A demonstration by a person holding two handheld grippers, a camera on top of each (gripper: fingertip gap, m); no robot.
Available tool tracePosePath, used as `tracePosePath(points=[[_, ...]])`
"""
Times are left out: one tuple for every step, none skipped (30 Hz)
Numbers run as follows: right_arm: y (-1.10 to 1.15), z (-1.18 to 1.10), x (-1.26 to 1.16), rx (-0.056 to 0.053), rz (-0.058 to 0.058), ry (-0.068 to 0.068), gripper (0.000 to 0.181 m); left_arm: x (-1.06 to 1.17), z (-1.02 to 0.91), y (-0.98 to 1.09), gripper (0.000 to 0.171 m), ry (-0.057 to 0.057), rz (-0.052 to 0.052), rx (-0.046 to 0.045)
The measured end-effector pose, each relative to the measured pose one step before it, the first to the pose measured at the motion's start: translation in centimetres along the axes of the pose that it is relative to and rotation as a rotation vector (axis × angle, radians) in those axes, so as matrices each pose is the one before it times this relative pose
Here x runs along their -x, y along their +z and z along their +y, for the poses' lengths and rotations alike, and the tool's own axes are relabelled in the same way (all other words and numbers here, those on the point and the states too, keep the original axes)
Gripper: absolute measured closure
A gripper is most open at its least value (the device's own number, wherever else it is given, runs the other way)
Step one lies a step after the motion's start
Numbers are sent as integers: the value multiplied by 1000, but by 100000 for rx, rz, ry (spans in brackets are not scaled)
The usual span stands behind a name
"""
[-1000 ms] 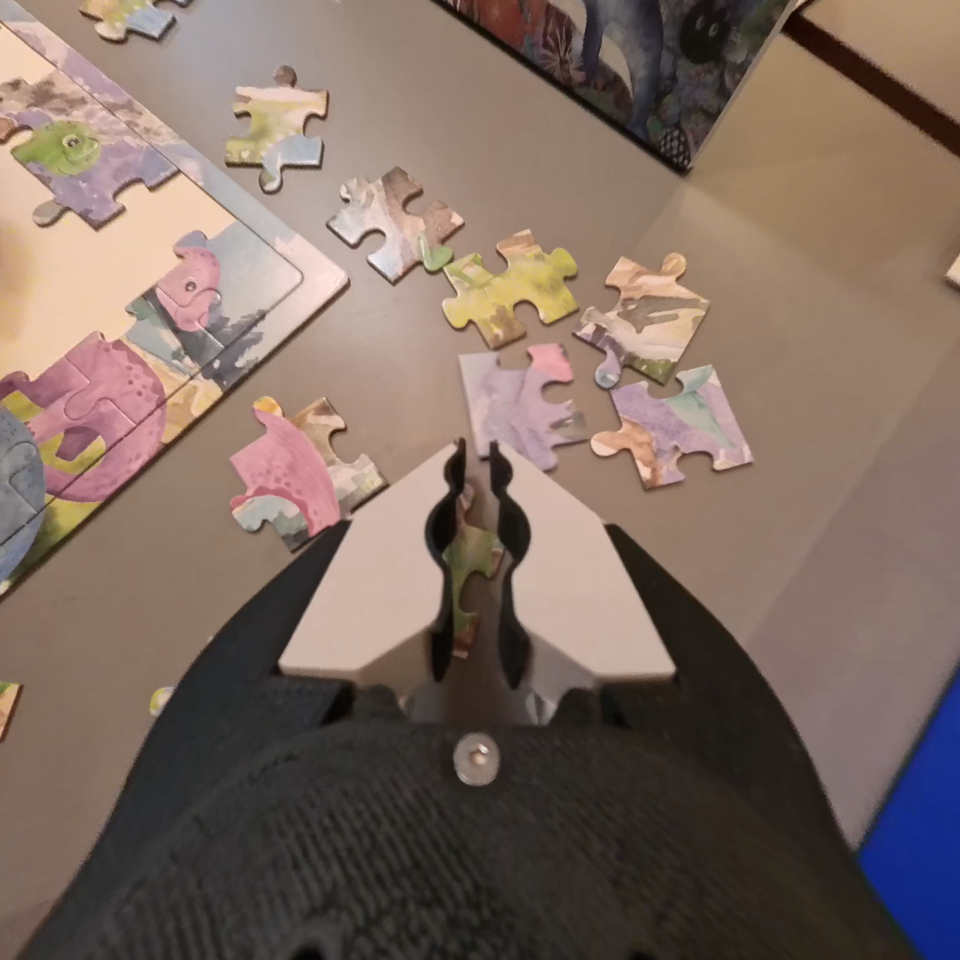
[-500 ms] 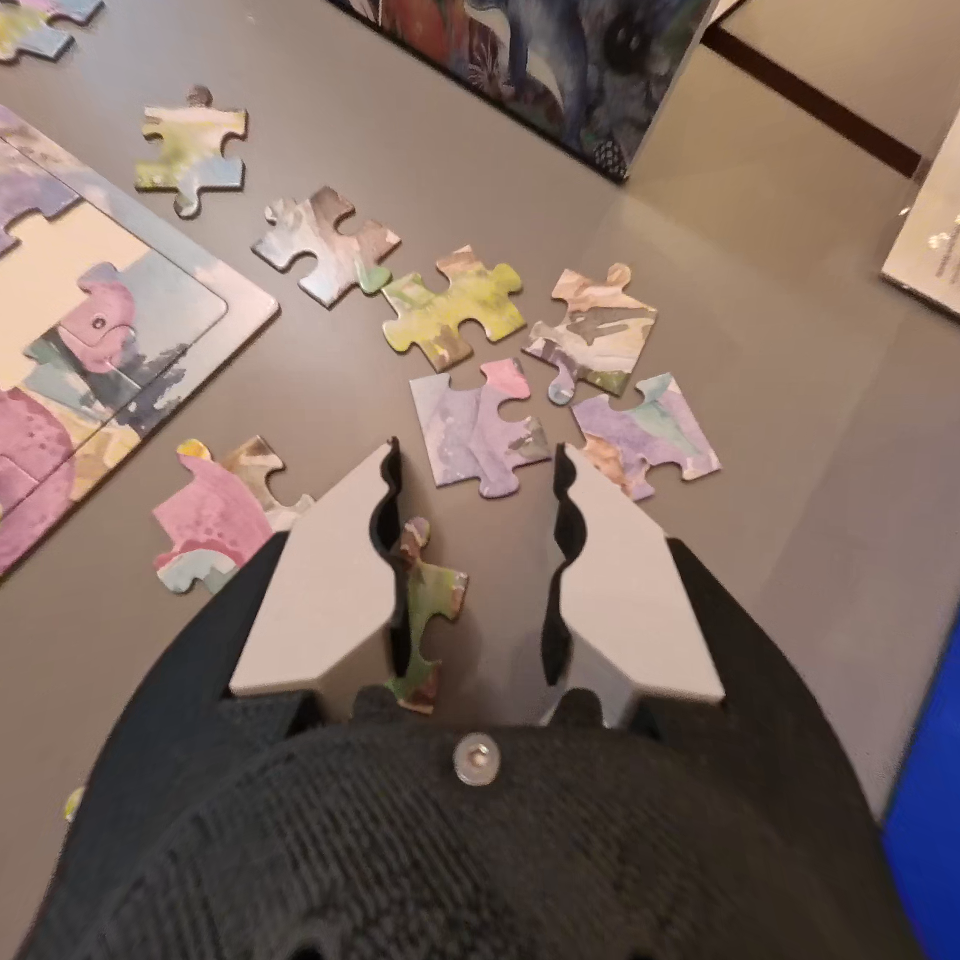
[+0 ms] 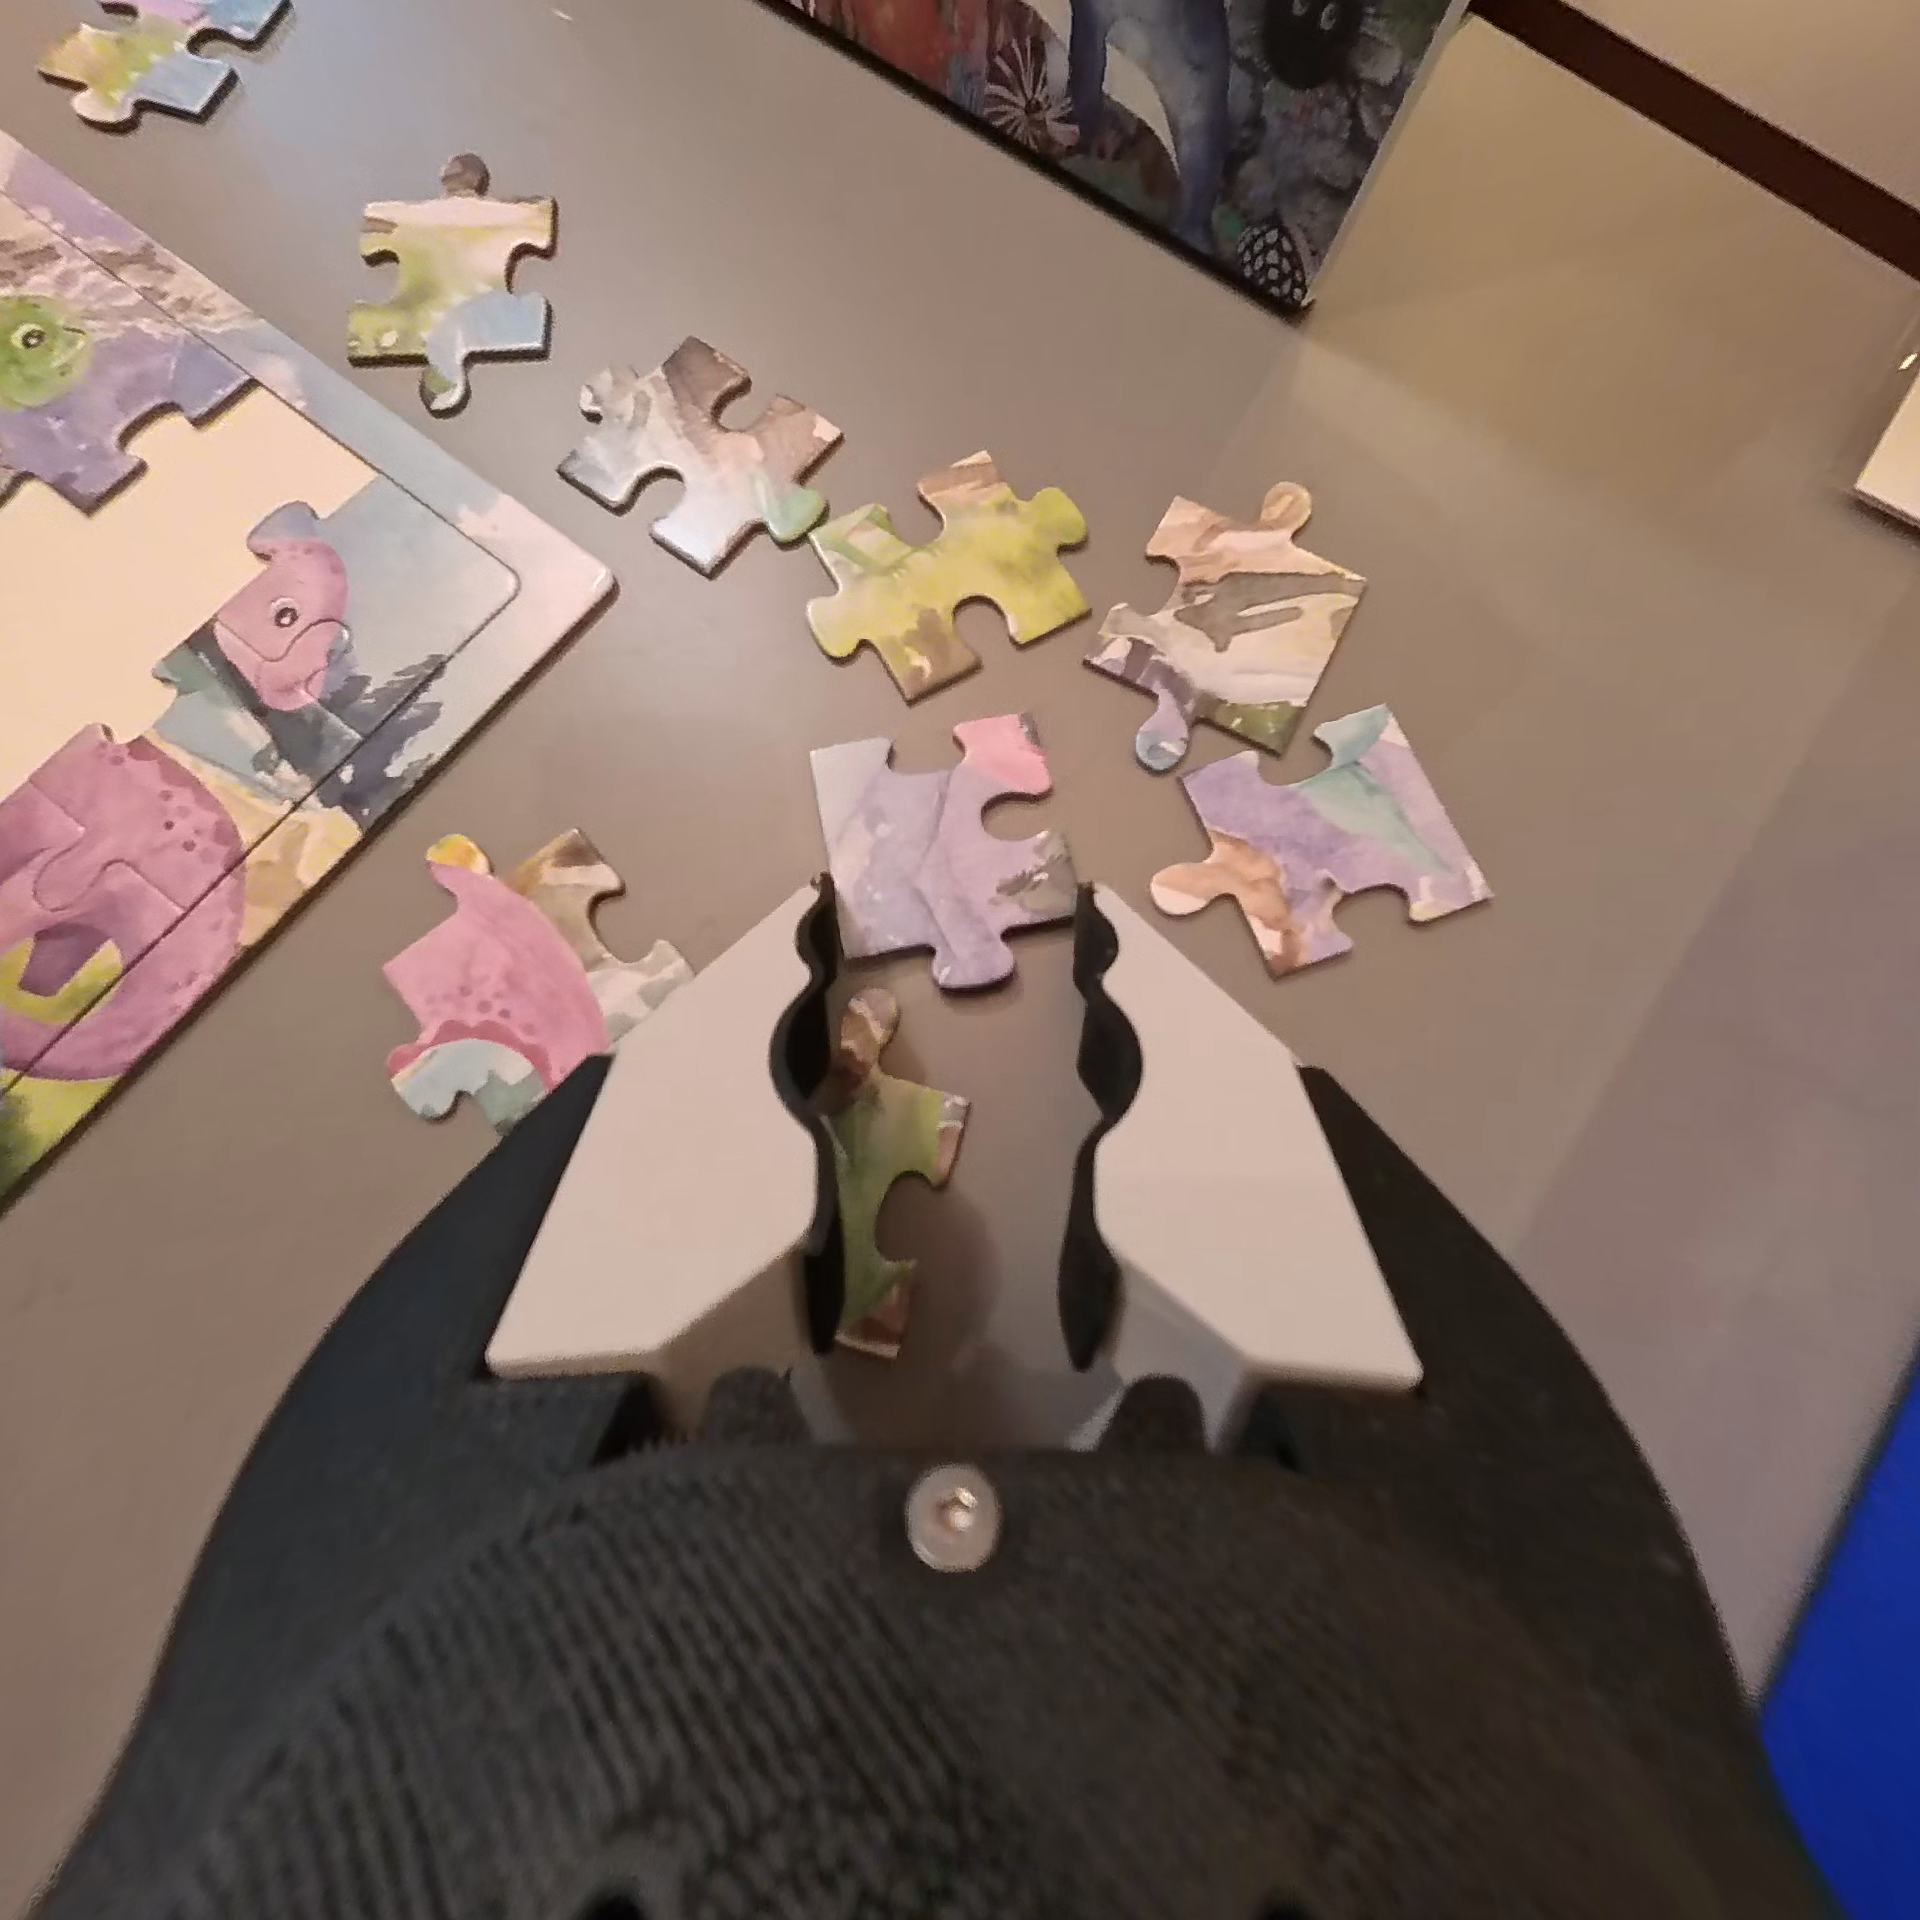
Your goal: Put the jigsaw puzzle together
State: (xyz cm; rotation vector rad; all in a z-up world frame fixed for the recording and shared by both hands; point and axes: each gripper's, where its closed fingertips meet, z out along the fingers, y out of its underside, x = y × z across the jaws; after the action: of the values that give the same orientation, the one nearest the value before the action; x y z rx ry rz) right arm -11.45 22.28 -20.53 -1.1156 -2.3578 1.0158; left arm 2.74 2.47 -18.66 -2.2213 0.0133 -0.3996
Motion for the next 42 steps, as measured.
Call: tracePosePath(points=[[-165,-146,87,-910,-459,-162,137,-211,168,133,133,294,932,1195],[-183,-207,106,-1187,-590,-159,137,-183,148,118,133,219,880,1101],[-203,-253,150,-1445,-703,-252,137,-179,137,106,133,109,843,1058],[-222,-330,213,-1753,-947,-583,137,-149,136,83,133,17,759,946],[-207,-381,255,-1999,-909,-860,137,-125,127,83,133,-39,636,904],[-193,-382,265,-1826,-862,-874,137,-102,110,74,133,-37,505,803],[-129,-334,327,-1531,-1163,-1059,137,-75,113,61,133,-20,369,736],[-94,-355,428,-1578,-1606,-1348,137,-45,89,48,133,-23,239,544],[-76,-393,587,-1696,-2277,-1661,137,-37,57,33,133,-78,231,385],[-36,-464,834,-1877,-3401,-2130,137,-20,55,19,133,-122,196,289],[6,-514,1076,-1860,-4277,-2539,137,-3,49,7,133,-147,173,159],[80,-534,1253,-1625,-4634,-3110,137,11,52,-16,133,-179,153,199],[196,-569,1317,-1505,-4322,-3491,137,24,74,-29,133,-222,100,216],[348,-569,1362,-1374,-4195,-3483,137,28,103,-56,133,-320,202,242],[502,-495,1385,-856,-4139,-3183,137,10,100,-84,134,-427,430,199],[606,-371,1502,-233,-4550,-3068,137,-14,74,-93,135,-510,638,-174],[677,-222,1570,448,-4442,-3282,137,-25,60,-99,136,-639,768,-298],[670,-67,1474,1323,-3469,-3551,137,-25,69,-73,137,-724,813,-326],[623,32,1390,1819,-2538,-3605,137,-56,89,-44,137,-784,977,-92],[554,39,1314,1625,-2035,-3353,137,-110,112,-10,137,-688,1104,326],[492,29,1245,1433,-1771,-2694,137,-129,84,-11,136,-323,843,300],[442,67,1113,1211,-1632,-1868,137,-190,85,5,136,-93,824,475],[396,80,985,1074,-1793,-1323,137,-240,108,13,135,166,759,867],[330,110,885,1023,-2125,-1036,137,-176,102,30,133,471,352,860],[273,130,728,994,-2134,-689,137,-154,31,59,133,504,355,432],[208,153,519,907,-1759,-220,137,-198,-6,110,132,224,978,268],[183,139,327,632,-1278,154,137,-231,10,138,131,-48,1530,338],[183,154,208,709,-1085,457,137,-223,4,150,131,-73,1504,249],[172,221,85,1238,-533,376,137,-139,-3,117,130,-27,957,154],[113,291,-57,1723,477,-147,137,-52,-11,66,129,90,430,62],[68,279,-156,1493,1232,-422,137,-63,-29,4,129,115,403,-67],[30,222,-73,841,552,-338,141,-25,-13,-8,129,40,232,-39],[5,107,86,100,-520,-395,154,-18,-4,-14,129,23,227,-120],[10,-11,58,-372,-342,169,154,-13,-5,11,129,-7,351,-208],[-1,-53,139,-367,-991,334,154,-8,24,25,128,-82,368,-147],[14,-79,140,-502,-861,301,154,-12,13,32,128,-89,336,-82],[28,-49,80,-300,-475,182,152,-61,-14,14,128,-62,587,-181],[39,-11,-23,-43,225,82,151,-31,-8,0,128,71,162,-18],[31,33,-105,69,586,65,149,7,11,-1,128,203,-180,49],[44,12,-75,-75,265,270,146,-1,12,-1,128,192,-134,57],[45,-34,-64,-342,106,559,143,11,8,-2,128,156,-154,89],[25,-21,-56,-230,-54,662,140,6,5,-9,128,114,-95,22]])
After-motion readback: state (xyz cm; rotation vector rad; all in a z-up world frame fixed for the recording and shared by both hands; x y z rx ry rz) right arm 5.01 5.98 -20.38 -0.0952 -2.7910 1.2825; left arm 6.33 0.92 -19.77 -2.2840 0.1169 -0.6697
